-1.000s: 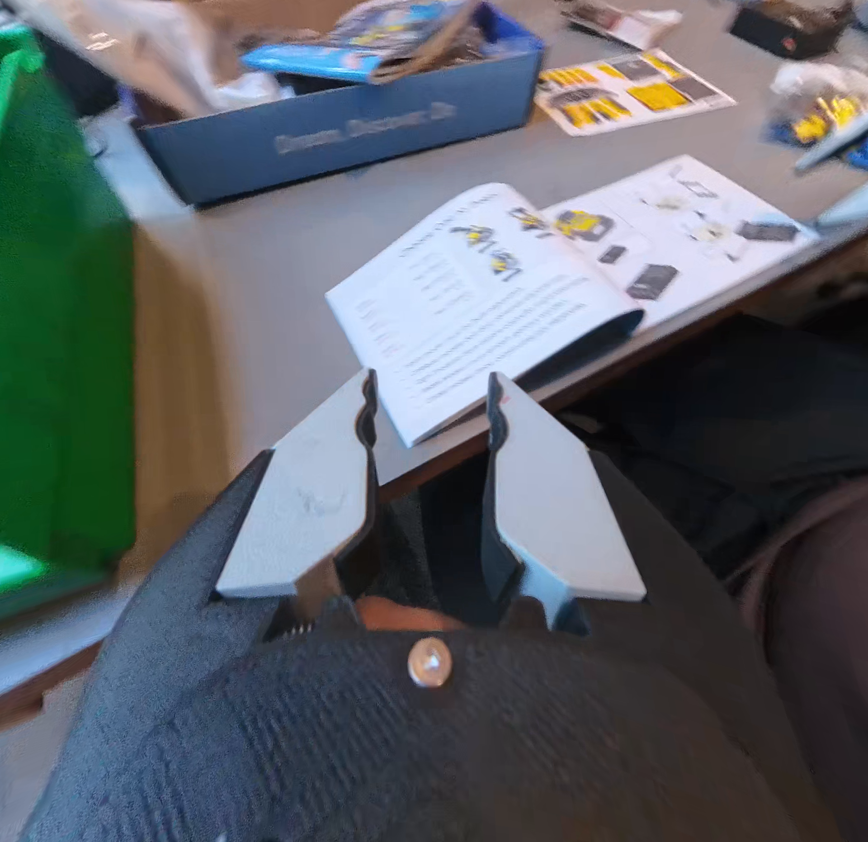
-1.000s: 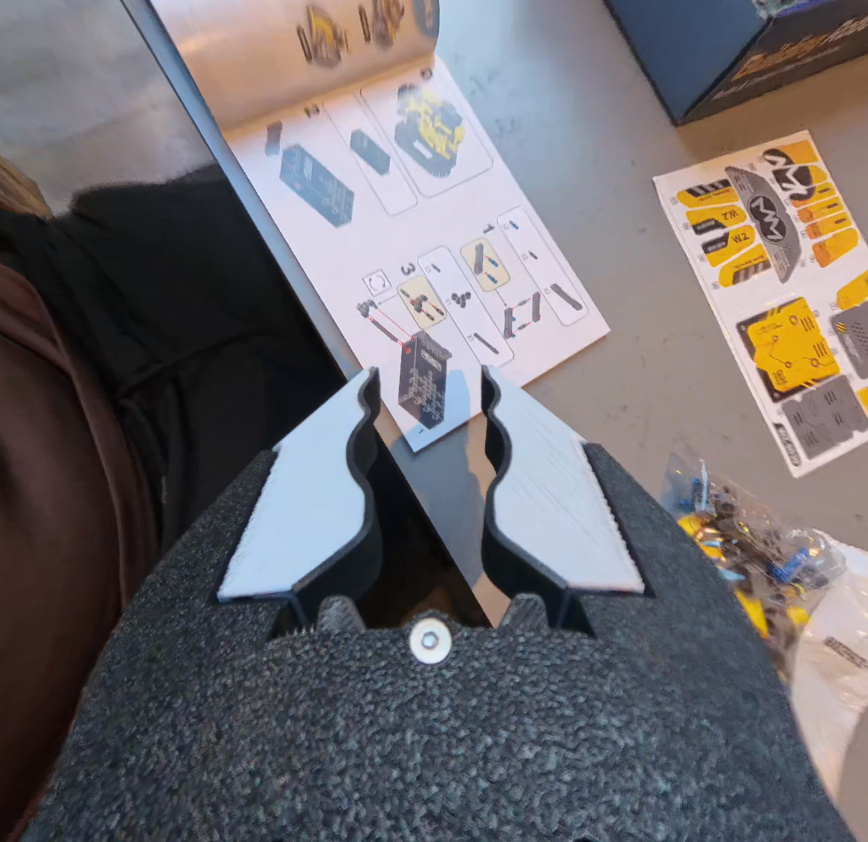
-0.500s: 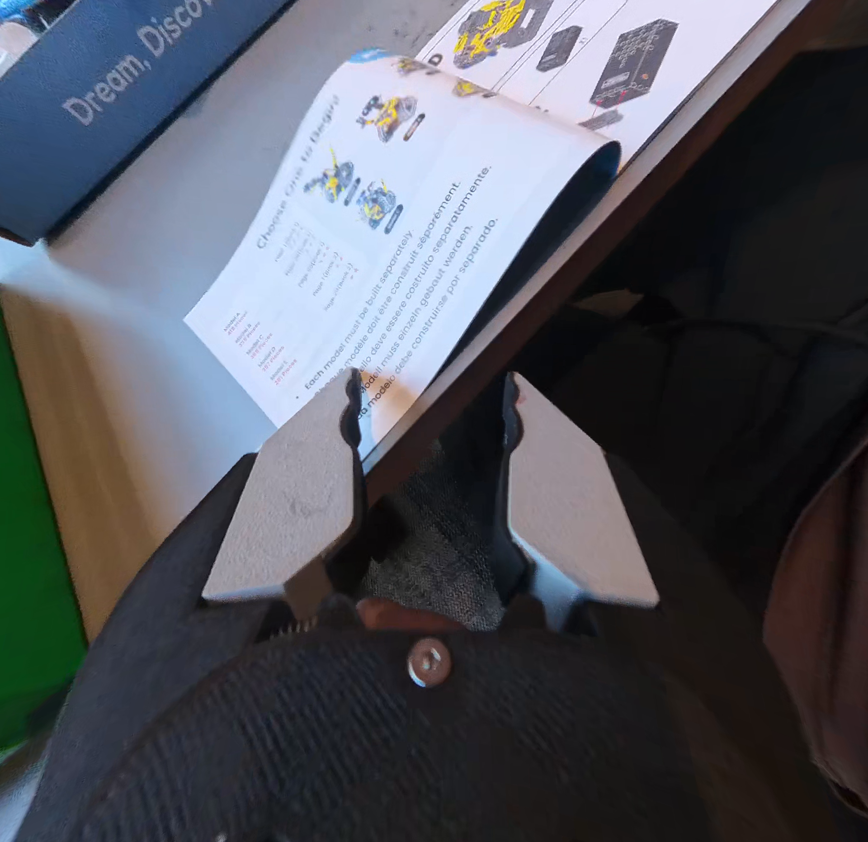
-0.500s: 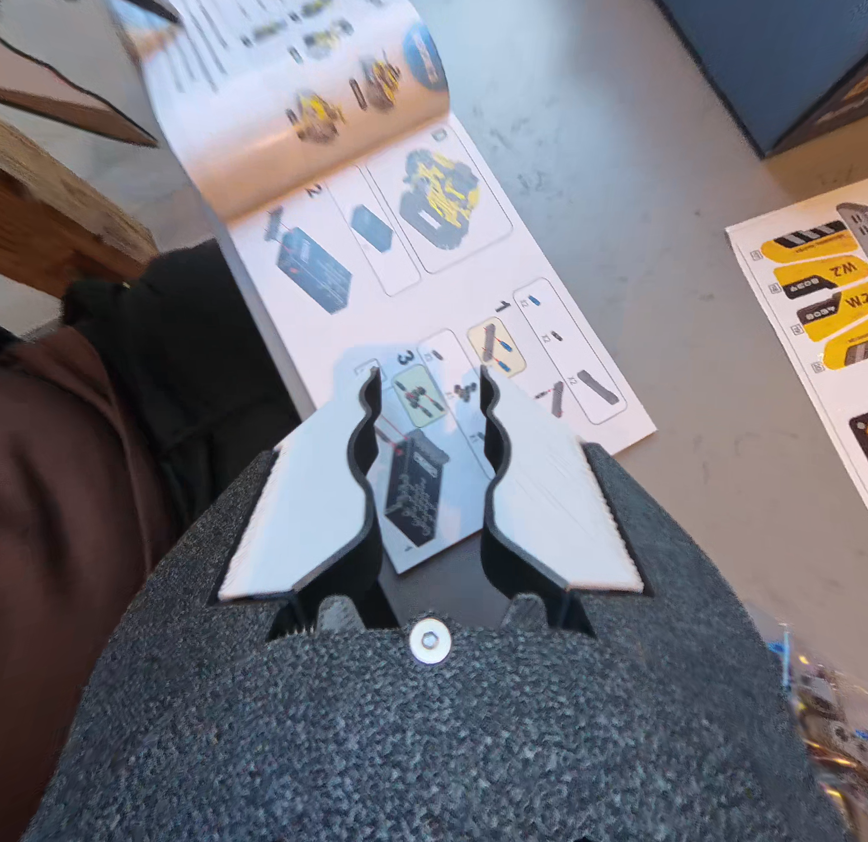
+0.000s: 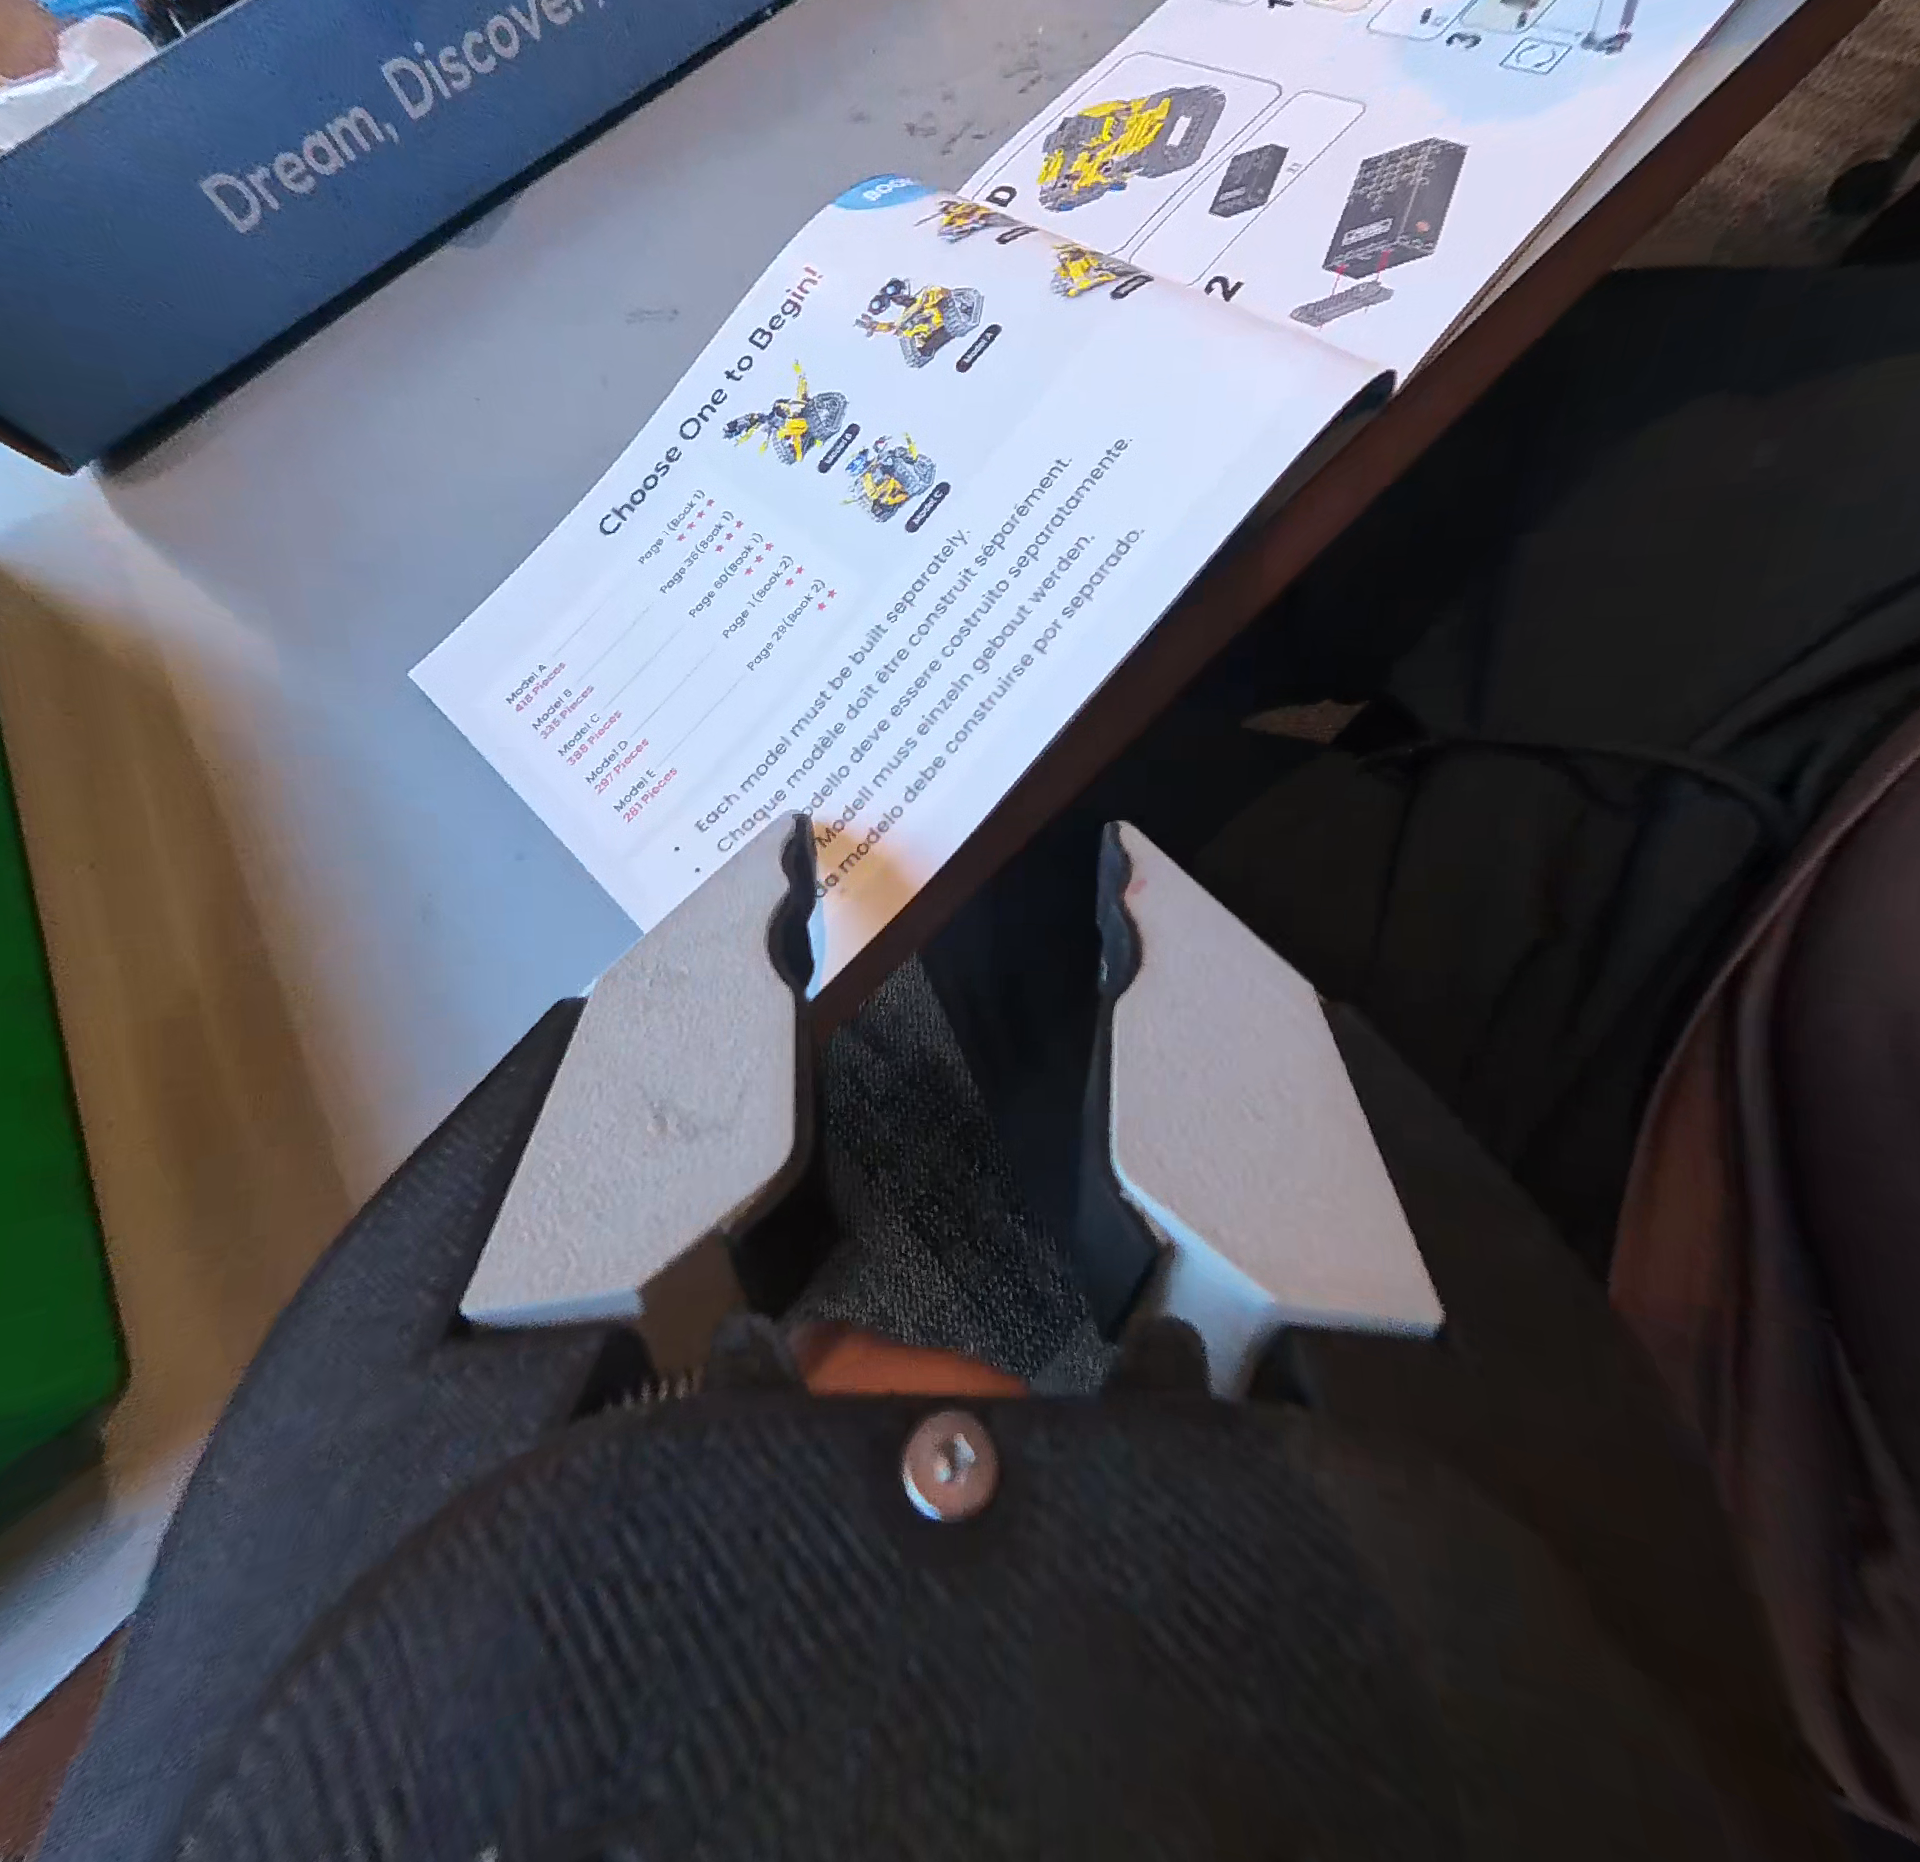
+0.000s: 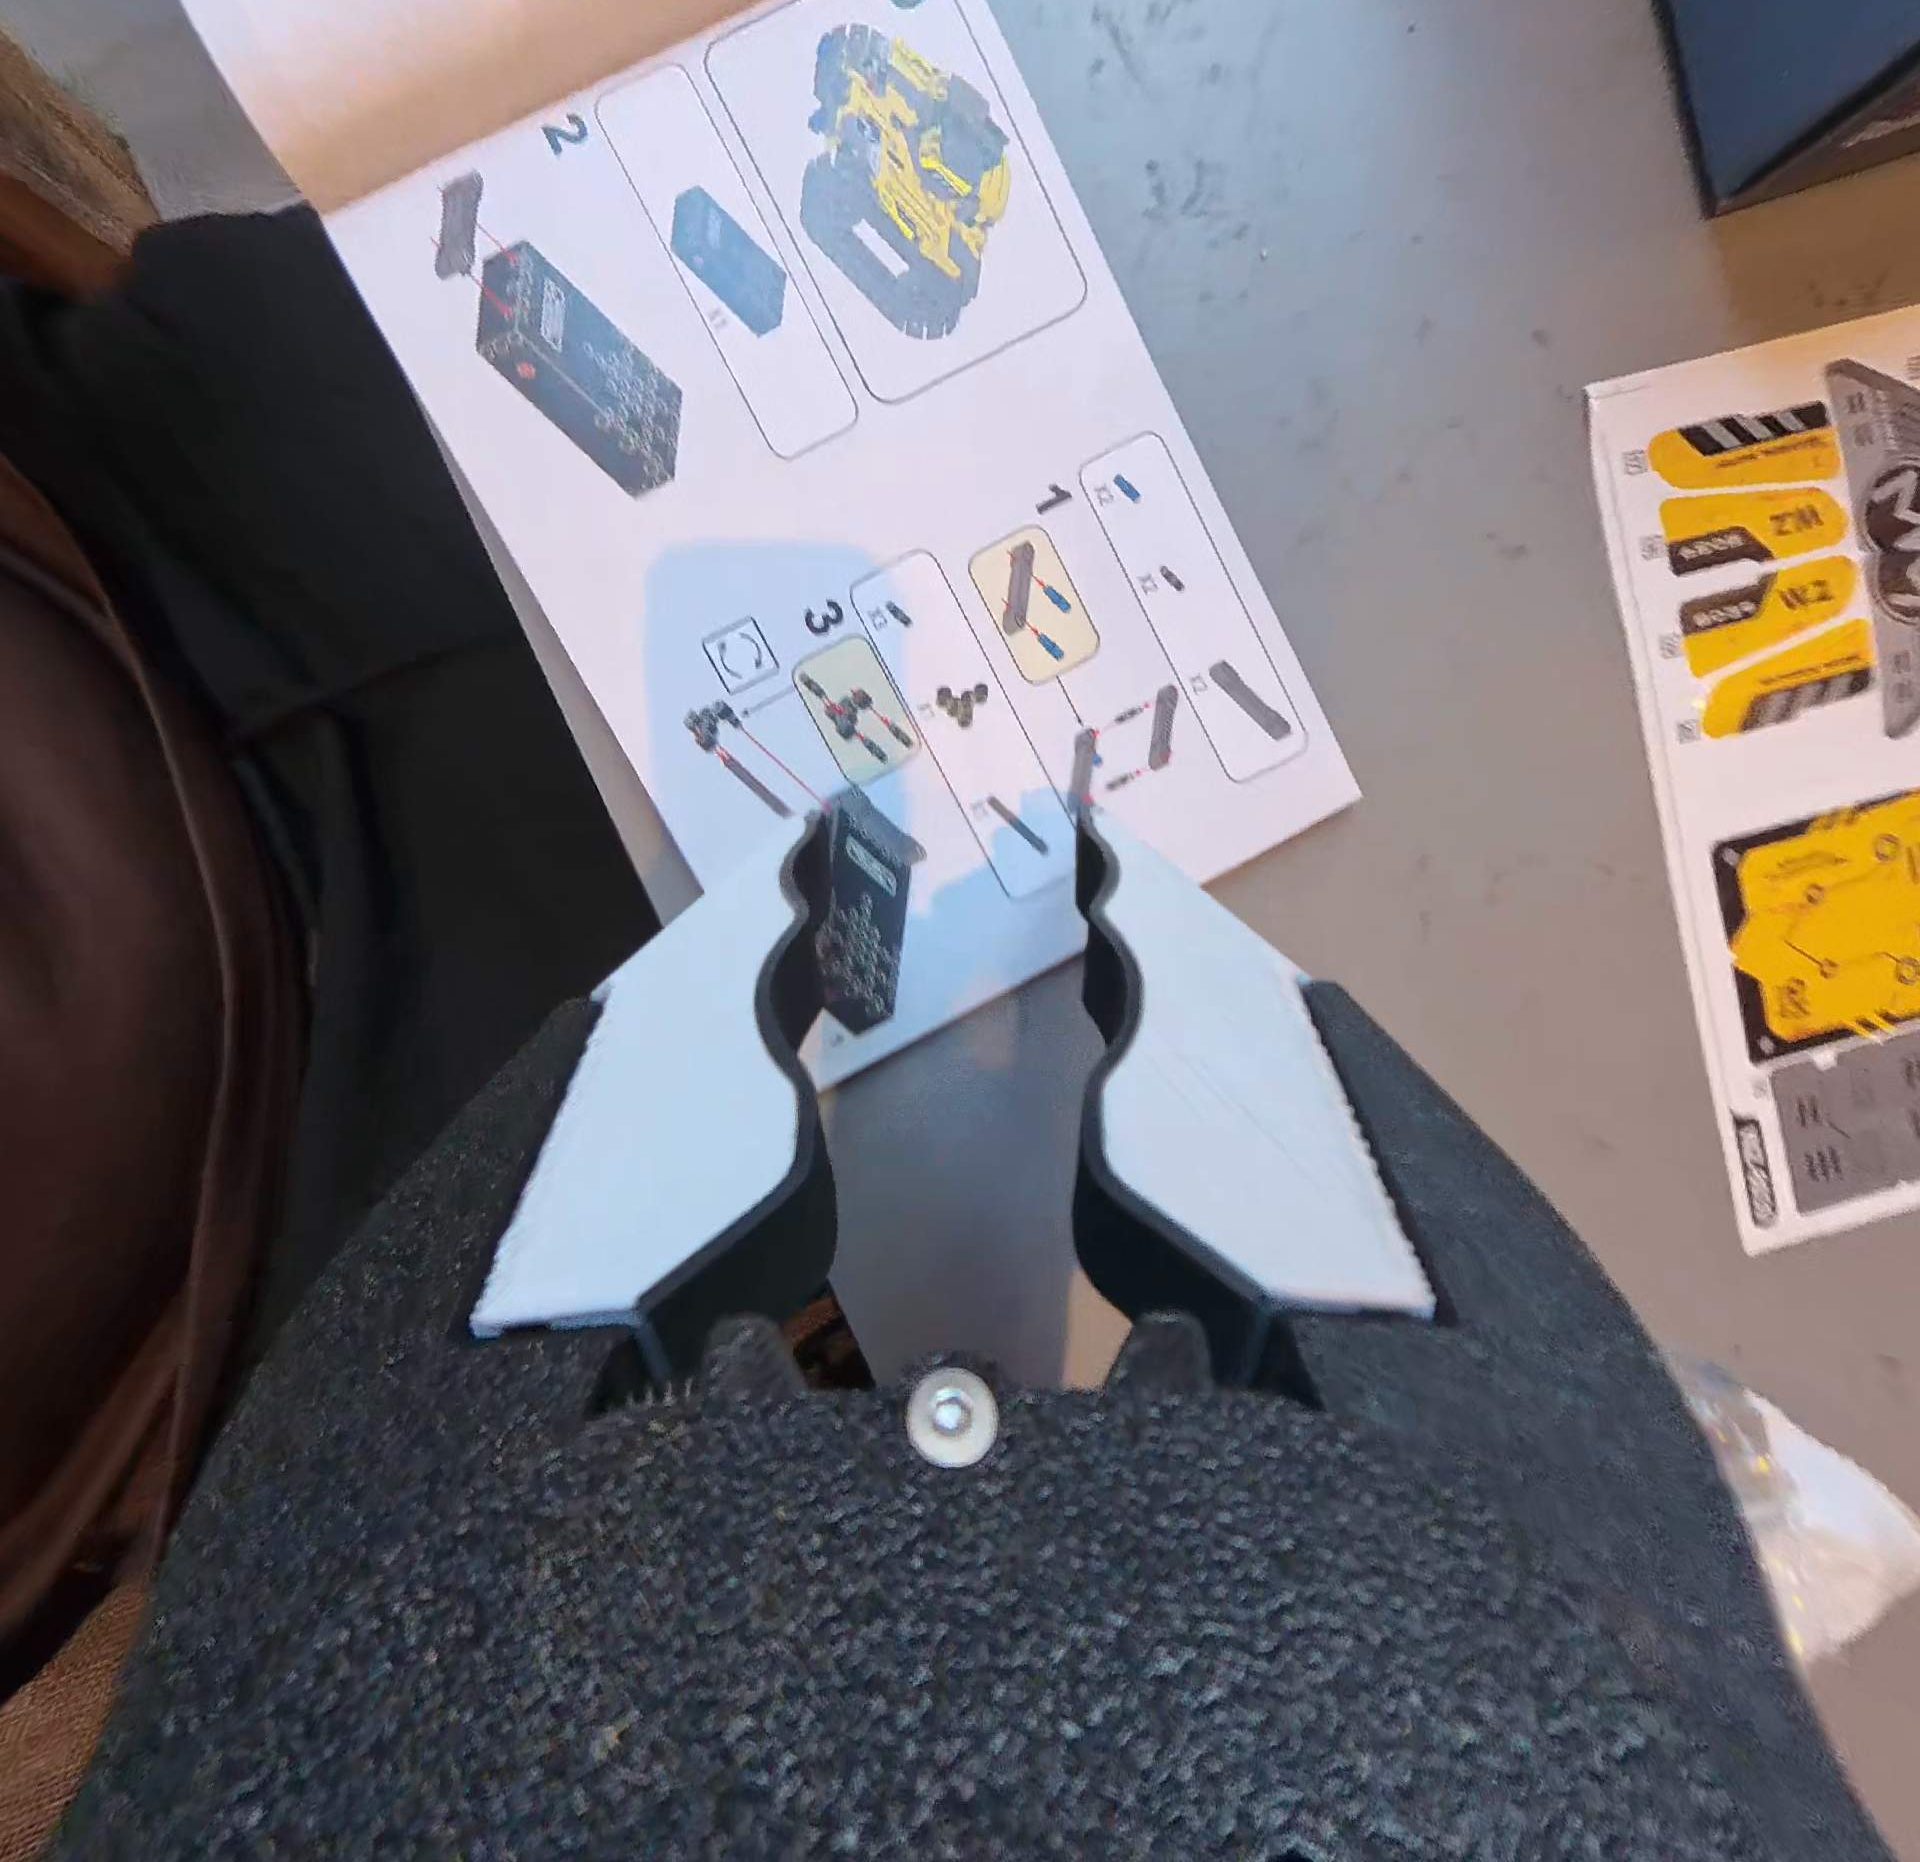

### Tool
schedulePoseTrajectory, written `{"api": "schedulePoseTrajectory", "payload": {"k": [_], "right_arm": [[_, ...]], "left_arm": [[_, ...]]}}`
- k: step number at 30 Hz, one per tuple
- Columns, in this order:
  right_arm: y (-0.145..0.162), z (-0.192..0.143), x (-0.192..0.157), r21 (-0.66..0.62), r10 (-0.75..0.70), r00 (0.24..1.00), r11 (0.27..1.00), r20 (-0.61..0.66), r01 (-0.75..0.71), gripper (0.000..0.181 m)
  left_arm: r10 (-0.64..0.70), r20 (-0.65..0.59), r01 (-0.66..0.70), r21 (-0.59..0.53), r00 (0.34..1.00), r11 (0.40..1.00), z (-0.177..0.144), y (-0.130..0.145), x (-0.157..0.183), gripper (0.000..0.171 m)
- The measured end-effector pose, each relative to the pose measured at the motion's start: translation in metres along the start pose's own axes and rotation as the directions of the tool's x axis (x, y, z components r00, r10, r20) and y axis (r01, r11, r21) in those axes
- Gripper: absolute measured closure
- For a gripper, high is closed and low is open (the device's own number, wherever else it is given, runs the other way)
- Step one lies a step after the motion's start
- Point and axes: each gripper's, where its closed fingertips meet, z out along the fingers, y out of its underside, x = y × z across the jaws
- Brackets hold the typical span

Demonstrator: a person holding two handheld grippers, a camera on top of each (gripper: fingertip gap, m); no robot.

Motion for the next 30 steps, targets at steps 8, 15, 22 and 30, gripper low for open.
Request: {"api": "schedulePoseTrajectory", "payload": {"k": [8, 15, 22, 30], "right_arm": [[0.003, 0.001, -0.023, 0.071, 0.086, 0.988, 0.993, 0.129, -0.095, 0.134], [0.009, -0.017, -0.017, 0.119, 0.021, 0.998, 0.993, 0.057, -0.028, 0.127], [0.021, -0.010, -0.024, 0.118, 0.056, 0.992, 0.991, 0.115, -0.070, 0.131], [0.004, -0.024, -0.038, 0.208, 0.008, 0.990, 0.977, 0.139, -0.038, 0.139]], "left_arm": [[-0.039, 0.028, 0.039, -0.025, 0.999, 0.999, 0.000, -0.001, -0.007, 0.124], [0.011, 0.006, -0.011, 0.043, 1.000, 0.999, -0.018, -0.058, 0.023, 0.115], [0.140, -0.226, -0.117, 0.114, 0.964, 0.987, 0.022, -0.121, 0.110, 0.114], [0.201, -0.225, -0.224, -0.082, 0.953, 0.971, 0.097, -0.118, 0.118, 0.104]]}}
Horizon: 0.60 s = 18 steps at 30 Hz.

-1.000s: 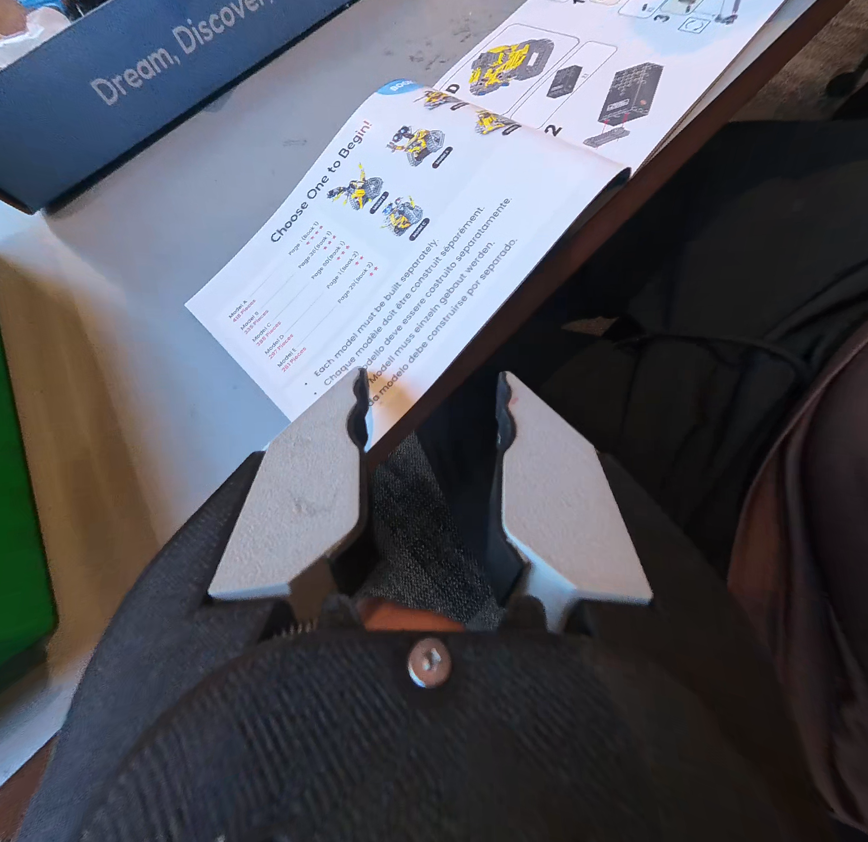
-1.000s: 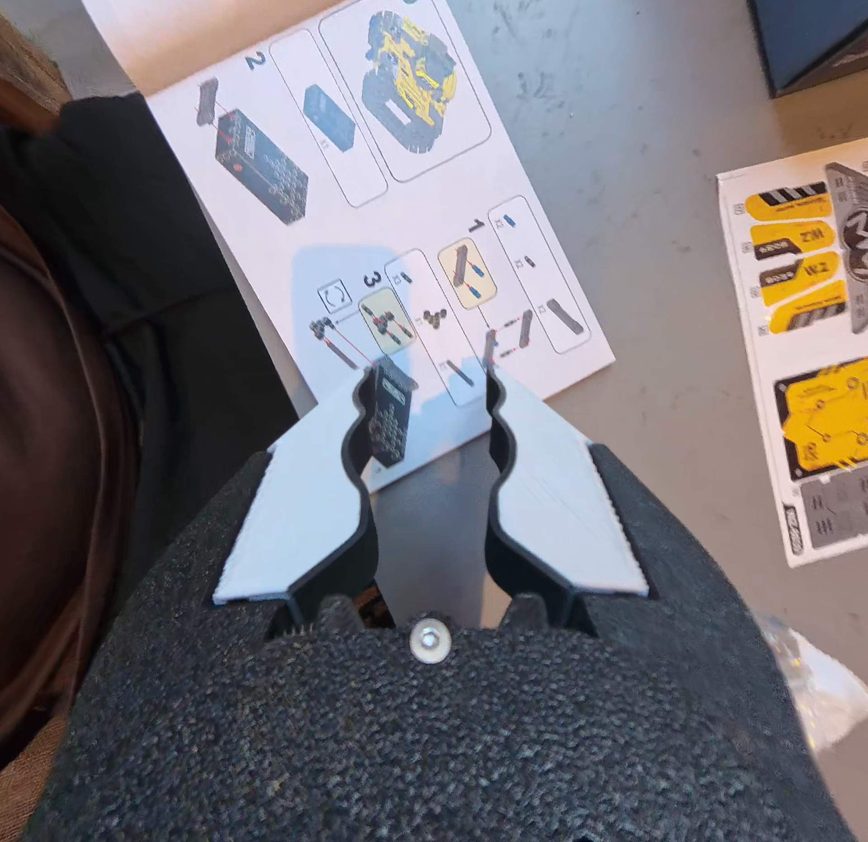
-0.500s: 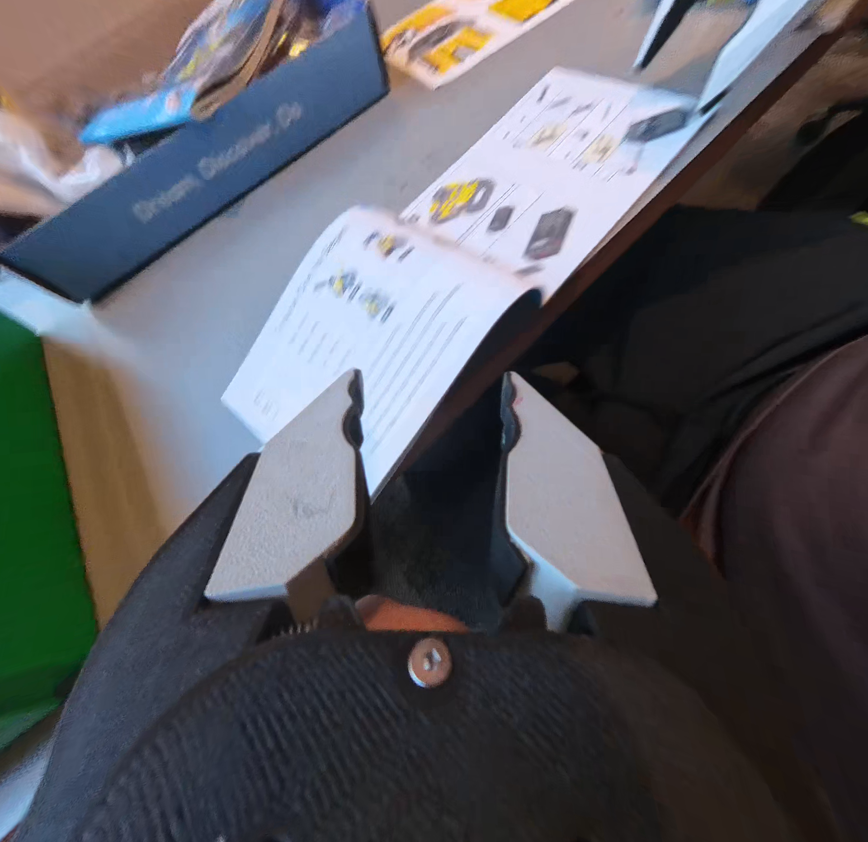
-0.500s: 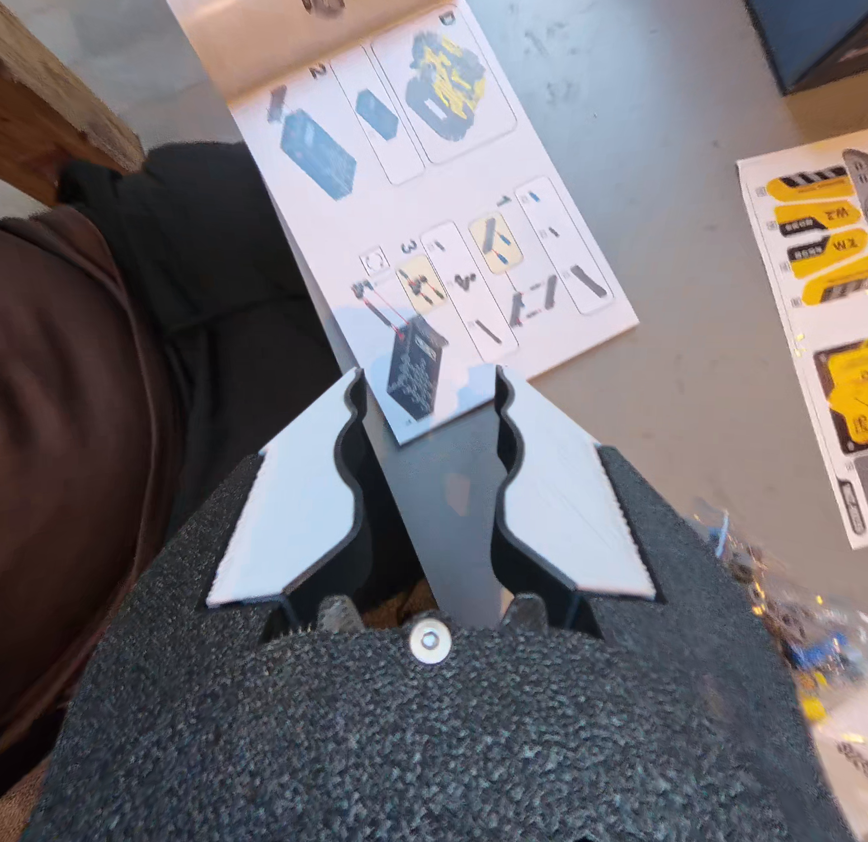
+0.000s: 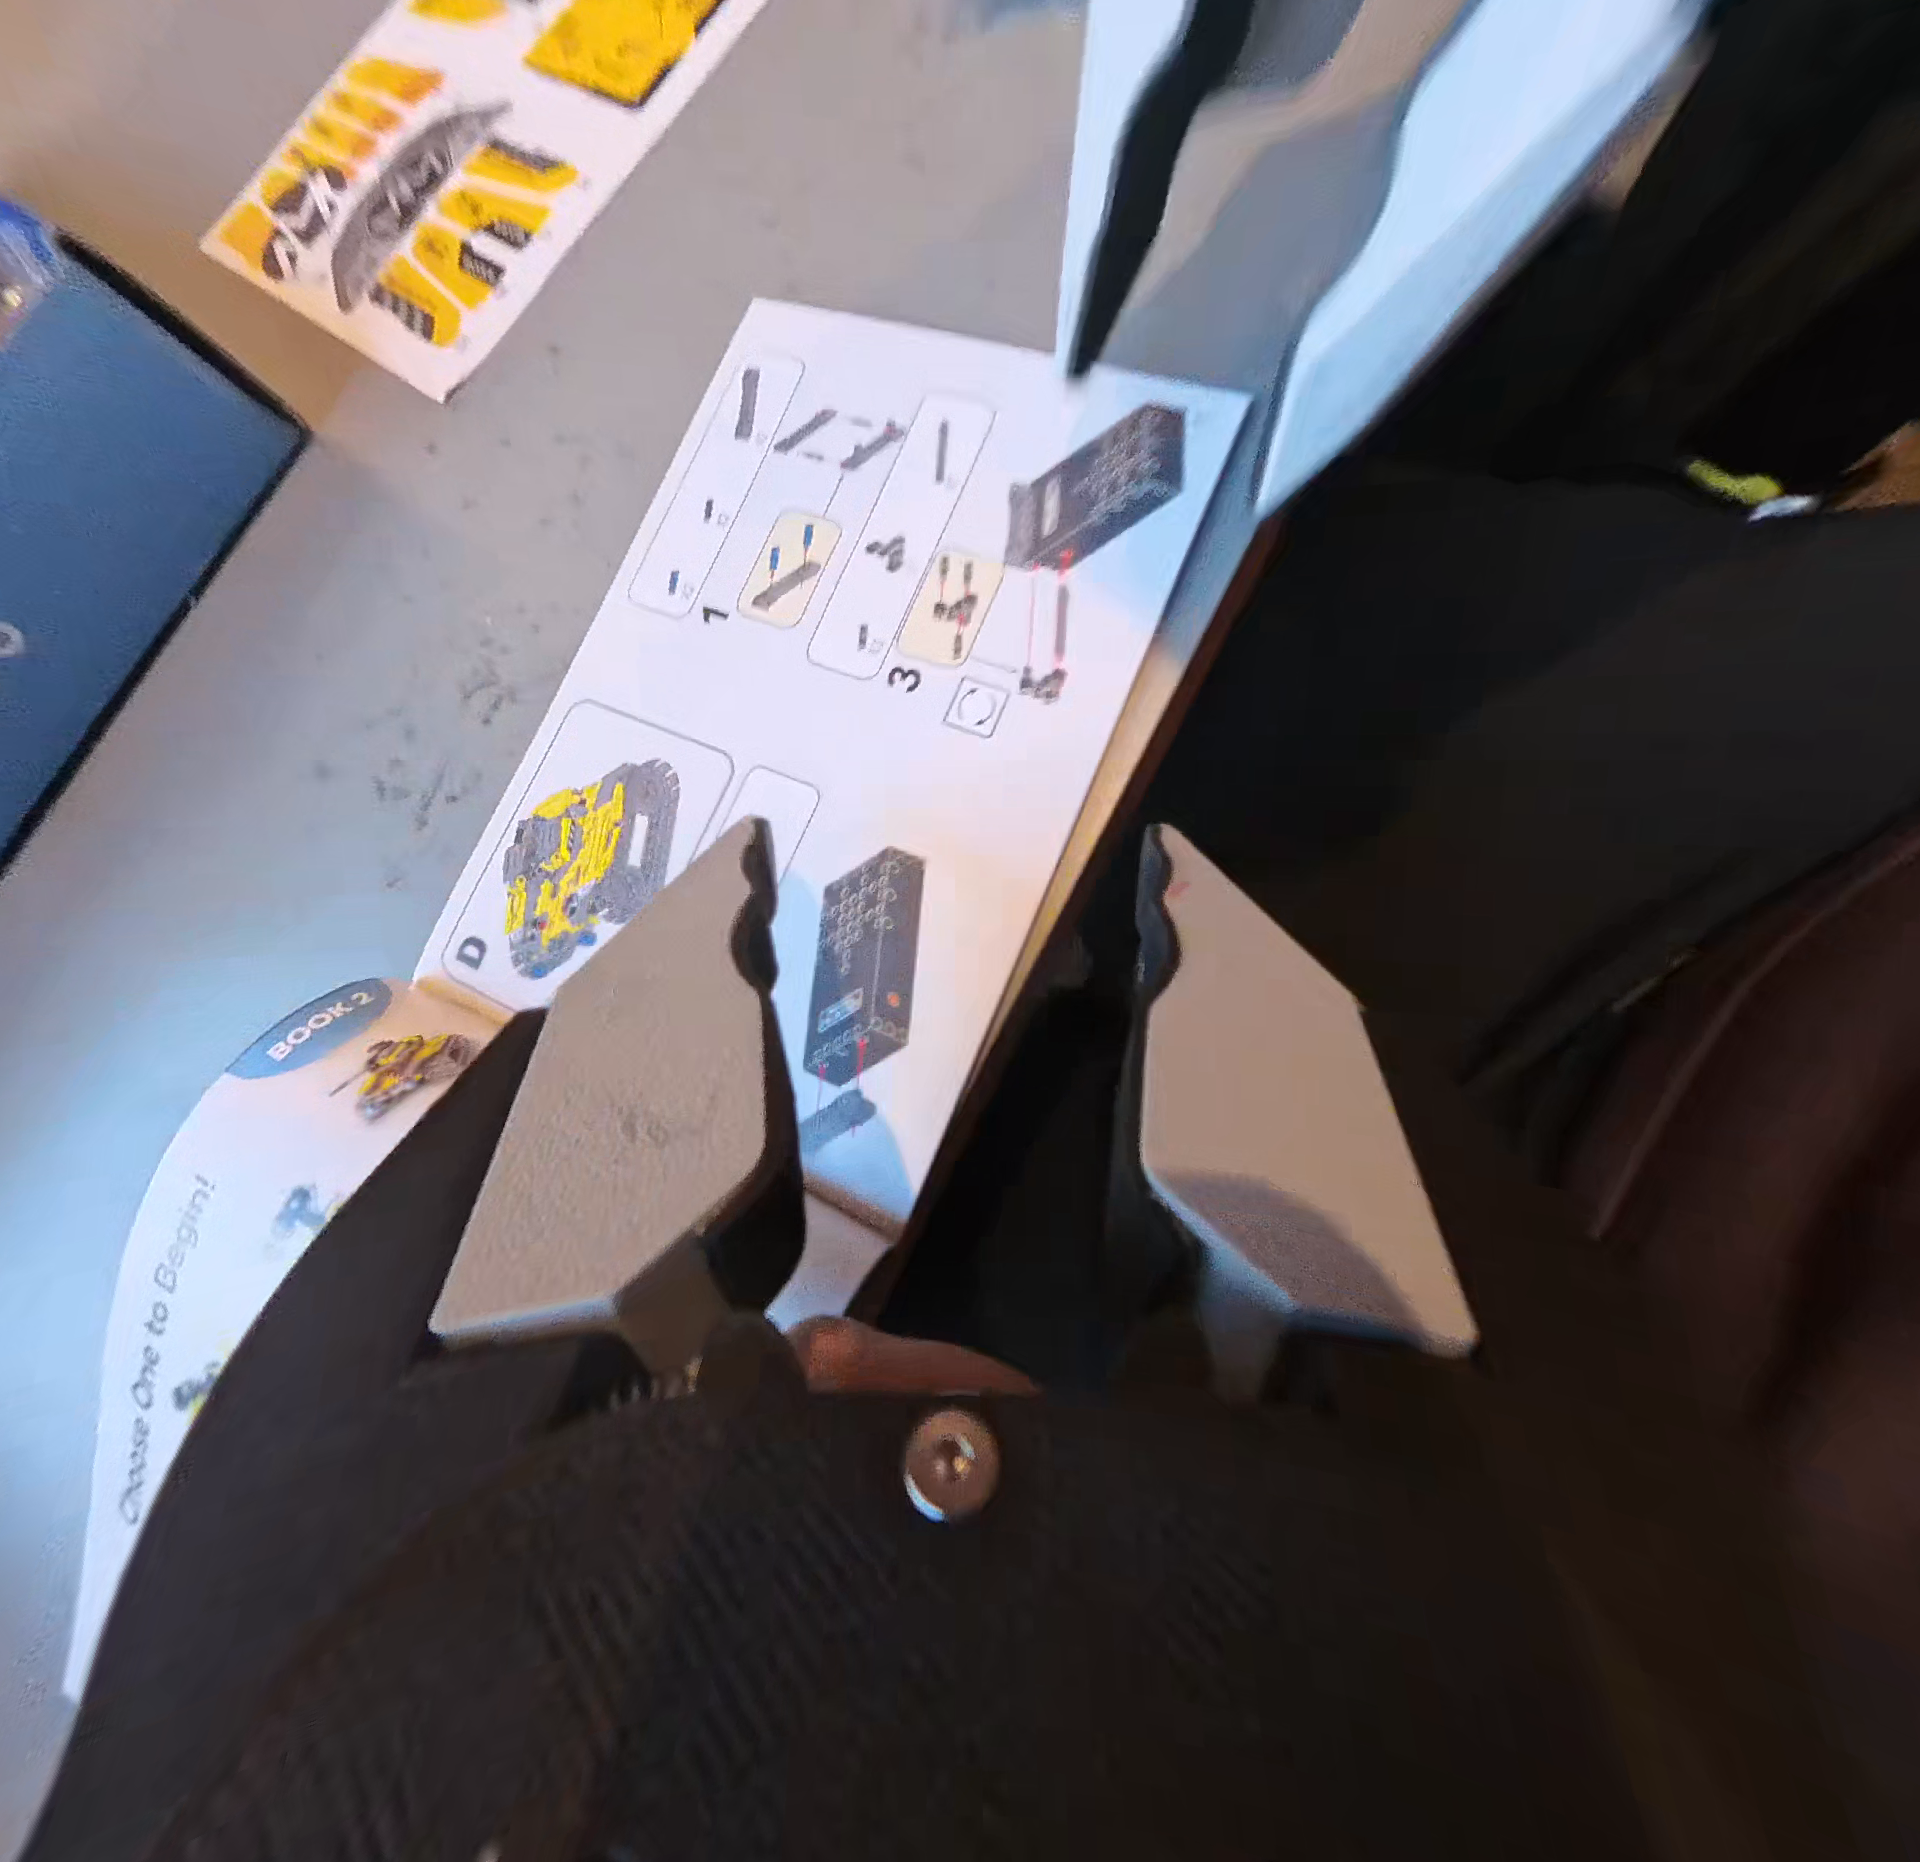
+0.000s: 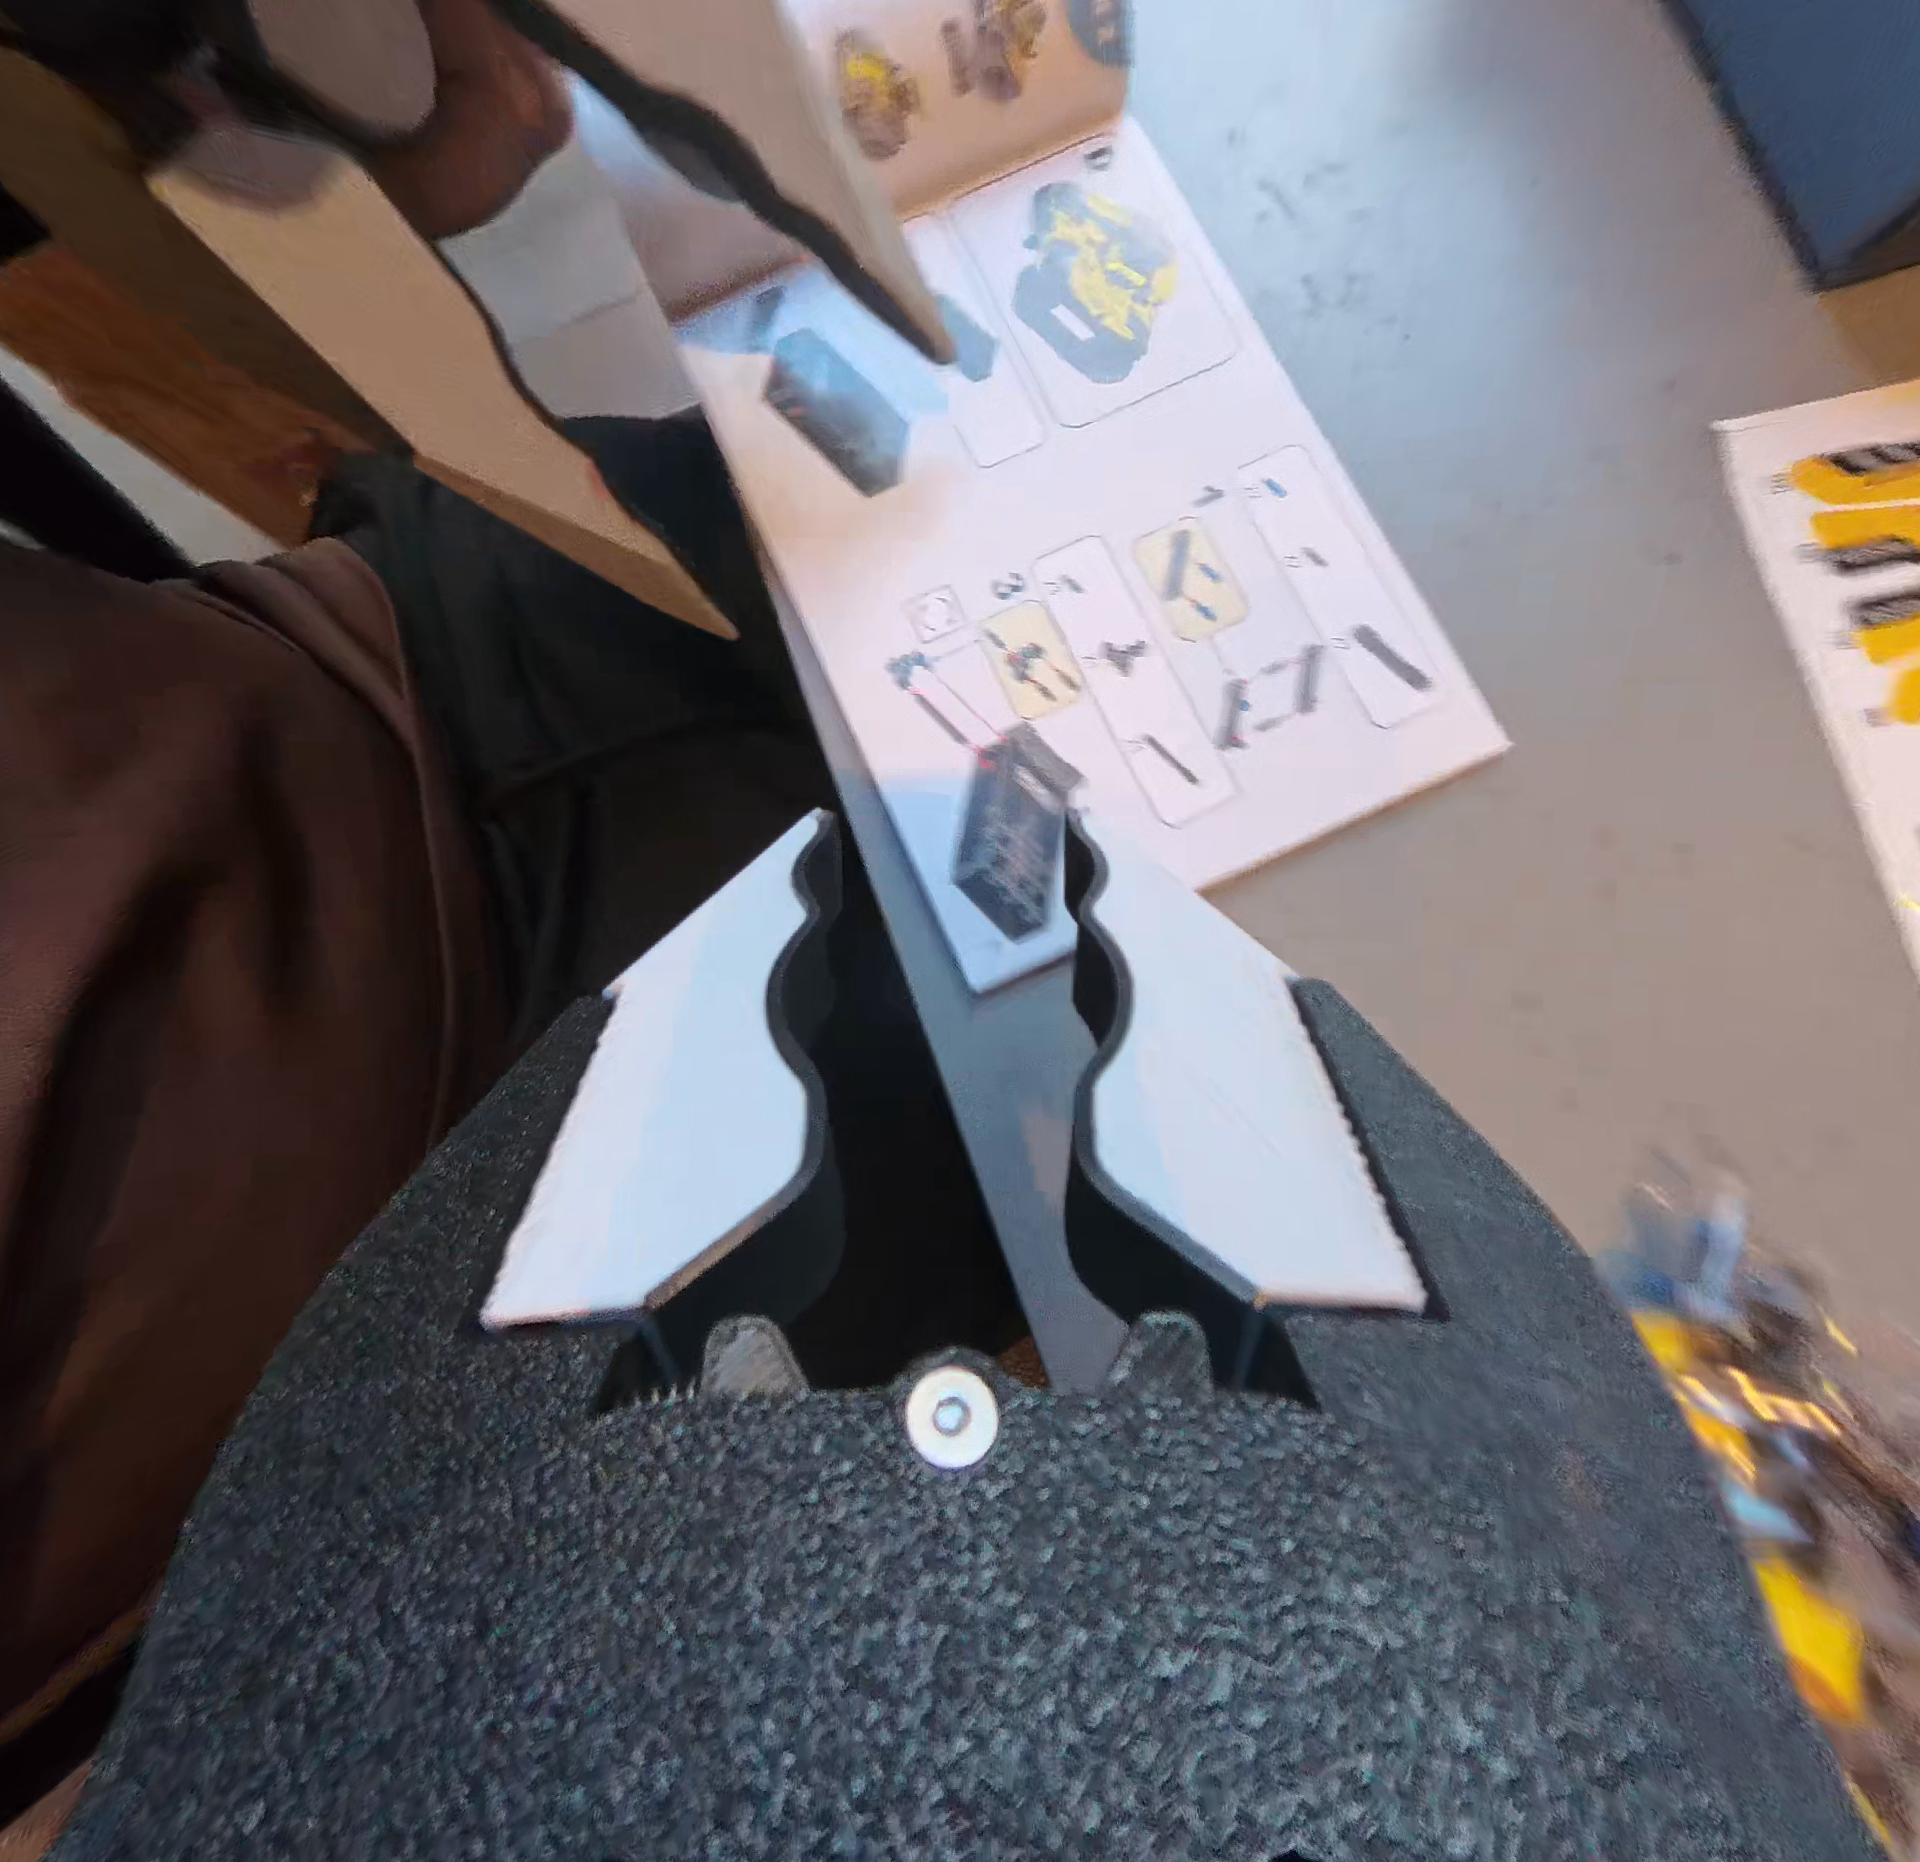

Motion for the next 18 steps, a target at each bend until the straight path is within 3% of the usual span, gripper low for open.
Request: {"api": "schedulePoseTrajectory", "payload": {"k": [4, 7, 9, 11, 14, 18], "right_arm": [[0.012, -0.045, 0.053, 0.065, 0.134, 0.976, 0.990, -0.171, -0.125, 0.135], [0.049, -0.082, 0.094, 0.032, 0.248, 0.916, 0.967, -0.316, -0.251, 0.123], [0.075, -0.104, 0.107, 0.003, 0.275, 0.885, 0.955, -0.375, -0.296, 0.121], [0.099, -0.121, 0.109, -0.022, 0.321, 0.860, 0.933, -0.397, -0.359, 0.107], [0.118, -0.124, 0.099, -0.030, 0.393, 0.846, 0.902, -0.361, -0.431, 0.097], [0.123, -0.104, 0.104, -0.071, 0.320, 0.848, 0.921, -0.423, -0.383, 0.105]], "left_arm": [[-0.010, -0.018, 0.009, -0.041, 1.000, 0.999, 0.008, 0.016, 0.000, 0.112], [-0.028, -0.013, 0.028, -0.024, 1.000, 0.999, 0.003, 0.020, -0.005, 0.118], [-0.043, -0.023, 0.043, -0.007, 0.999, 0.999, 0.001, 0.022, -0.006, 0.119], [-0.042, -0.023, 0.042, -0.002, 0.999, 0.999, -0.003, 0.026, -0.009, 0.121], [-0.060, -0.024, 0.060, -0.008, 0.998, 0.998, -0.009, 0.032, -0.012, 0.122], [-0.060, -0.050, 0.061, 0.025, 0.997, 0.998, -0.016, 0.025, -0.010, 0.132]]}}
